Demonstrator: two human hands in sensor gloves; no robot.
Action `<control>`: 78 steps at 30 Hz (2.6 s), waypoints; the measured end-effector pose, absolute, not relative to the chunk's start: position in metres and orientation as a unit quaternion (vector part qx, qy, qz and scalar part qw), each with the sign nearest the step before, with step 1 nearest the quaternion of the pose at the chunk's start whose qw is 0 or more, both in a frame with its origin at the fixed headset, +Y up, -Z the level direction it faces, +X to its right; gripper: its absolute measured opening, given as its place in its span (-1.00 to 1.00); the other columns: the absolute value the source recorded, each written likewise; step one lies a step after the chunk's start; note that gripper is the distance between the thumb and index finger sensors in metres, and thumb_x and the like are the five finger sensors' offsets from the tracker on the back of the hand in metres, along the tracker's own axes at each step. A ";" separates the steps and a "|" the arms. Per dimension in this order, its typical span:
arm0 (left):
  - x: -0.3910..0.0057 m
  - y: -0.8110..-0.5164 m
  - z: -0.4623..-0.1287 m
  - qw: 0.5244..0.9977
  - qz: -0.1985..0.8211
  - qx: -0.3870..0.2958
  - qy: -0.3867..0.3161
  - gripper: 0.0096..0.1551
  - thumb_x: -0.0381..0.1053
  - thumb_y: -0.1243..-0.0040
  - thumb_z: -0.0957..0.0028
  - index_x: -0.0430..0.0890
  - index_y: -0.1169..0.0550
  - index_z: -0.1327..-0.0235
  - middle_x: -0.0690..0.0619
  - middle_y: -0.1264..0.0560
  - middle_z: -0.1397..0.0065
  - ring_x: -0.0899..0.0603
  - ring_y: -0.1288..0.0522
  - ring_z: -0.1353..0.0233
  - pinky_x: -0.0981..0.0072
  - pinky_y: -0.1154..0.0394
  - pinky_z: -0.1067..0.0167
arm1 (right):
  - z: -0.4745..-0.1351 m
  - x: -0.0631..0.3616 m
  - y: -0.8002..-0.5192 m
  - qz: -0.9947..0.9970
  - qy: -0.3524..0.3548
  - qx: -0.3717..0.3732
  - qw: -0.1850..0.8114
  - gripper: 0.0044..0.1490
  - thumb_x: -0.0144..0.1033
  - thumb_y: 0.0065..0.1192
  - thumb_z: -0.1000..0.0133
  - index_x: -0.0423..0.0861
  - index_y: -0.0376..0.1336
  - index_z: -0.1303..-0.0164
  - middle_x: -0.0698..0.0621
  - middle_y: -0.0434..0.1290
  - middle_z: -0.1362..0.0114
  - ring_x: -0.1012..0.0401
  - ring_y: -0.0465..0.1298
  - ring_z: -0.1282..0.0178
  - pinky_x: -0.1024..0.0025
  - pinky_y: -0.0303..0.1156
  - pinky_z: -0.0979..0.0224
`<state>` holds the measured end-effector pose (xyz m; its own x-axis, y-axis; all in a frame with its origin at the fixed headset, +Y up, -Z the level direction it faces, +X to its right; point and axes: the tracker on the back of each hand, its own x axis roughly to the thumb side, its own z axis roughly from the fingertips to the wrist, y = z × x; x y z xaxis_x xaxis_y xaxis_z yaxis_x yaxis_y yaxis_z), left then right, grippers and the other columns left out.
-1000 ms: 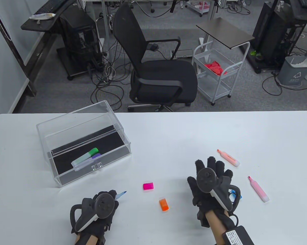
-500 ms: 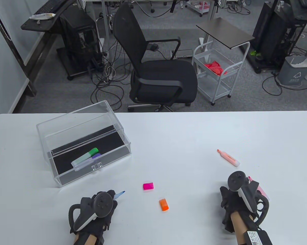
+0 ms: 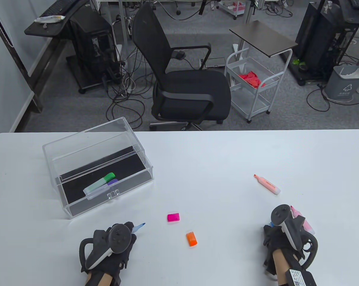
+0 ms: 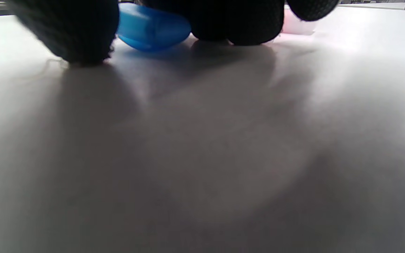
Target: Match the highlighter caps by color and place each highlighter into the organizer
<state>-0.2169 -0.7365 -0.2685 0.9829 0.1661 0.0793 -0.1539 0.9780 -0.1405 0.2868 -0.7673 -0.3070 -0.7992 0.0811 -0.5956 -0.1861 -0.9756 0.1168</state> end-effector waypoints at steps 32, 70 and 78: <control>-0.208 -0.735 -0.268 0.990 0.094 -0.066 -0.080 -0.36 0.24 -0.09 -0.01 0.18 -0.36 -0.41 0.15 -0.50 -0.32 -0.04 -0.69 -0.18 0.23 -0.72 -0.16 | -0.295 0.199 -0.718 0.982 -0.018 -0.120 0.145 -0.37 -0.06 0.37 0.06 0.06 0.41 -0.26 -0.09 0.61 -0.21 0.05 0.64 -0.06 -0.15 0.44 -0.27; -0.187 -0.739 -0.265 0.981 0.102 -0.085 -0.143 -0.36 0.25 -0.08 -0.02 0.22 -0.35 -0.42 0.19 -0.50 -0.28 -0.01 -0.67 -0.13 0.26 -0.69 -0.13 | -0.288 0.044 -0.723 0.933 0.055 0.111 0.337 -0.42 -0.04 0.33 0.04 0.10 0.44 -0.20 -0.06 0.62 -0.16 0.08 0.64 -0.03 -0.11 0.44 -0.25; -0.181 -0.737 -0.263 0.978 0.106 -0.082 -0.158 -0.36 0.25 -0.08 -0.02 0.21 -0.34 -0.42 0.19 -0.50 -0.28 -0.01 -0.66 -0.12 0.26 -0.69 -0.13 | -0.288 0.042 -0.731 0.915 0.069 0.121 0.379 -0.42 -0.03 0.29 0.02 0.07 0.43 -0.21 -0.07 0.61 -0.14 0.07 0.62 -0.02 -0.12 0.43 -0.24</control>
